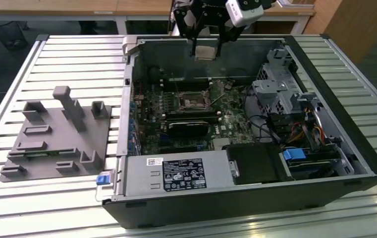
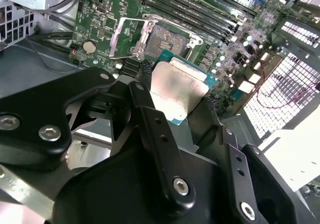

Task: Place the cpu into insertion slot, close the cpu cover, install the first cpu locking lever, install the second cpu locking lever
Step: 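Place the cpu into insertion slot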

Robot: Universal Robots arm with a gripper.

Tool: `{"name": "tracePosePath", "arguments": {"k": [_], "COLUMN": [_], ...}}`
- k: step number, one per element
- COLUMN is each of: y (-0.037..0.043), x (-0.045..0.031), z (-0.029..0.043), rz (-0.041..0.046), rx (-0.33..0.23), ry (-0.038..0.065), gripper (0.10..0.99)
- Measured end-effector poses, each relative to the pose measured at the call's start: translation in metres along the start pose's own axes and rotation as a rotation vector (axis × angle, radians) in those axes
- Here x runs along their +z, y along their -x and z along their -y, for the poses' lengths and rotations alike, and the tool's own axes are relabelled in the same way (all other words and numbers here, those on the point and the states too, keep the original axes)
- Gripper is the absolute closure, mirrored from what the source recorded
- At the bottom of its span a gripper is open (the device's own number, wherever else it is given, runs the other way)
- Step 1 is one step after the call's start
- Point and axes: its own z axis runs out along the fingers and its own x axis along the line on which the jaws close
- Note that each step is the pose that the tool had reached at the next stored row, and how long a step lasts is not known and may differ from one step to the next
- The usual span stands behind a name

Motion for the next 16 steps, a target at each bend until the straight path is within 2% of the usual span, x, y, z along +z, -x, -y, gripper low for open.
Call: {"name": "tracePosePath", "arguments": {"k": [16], "y": [0.0000], "x": [0.0000], "z": [0.0000], "rz": [0.0052], "rx": [0.058], "ry": [0.001], "gripper": [0.549]}}
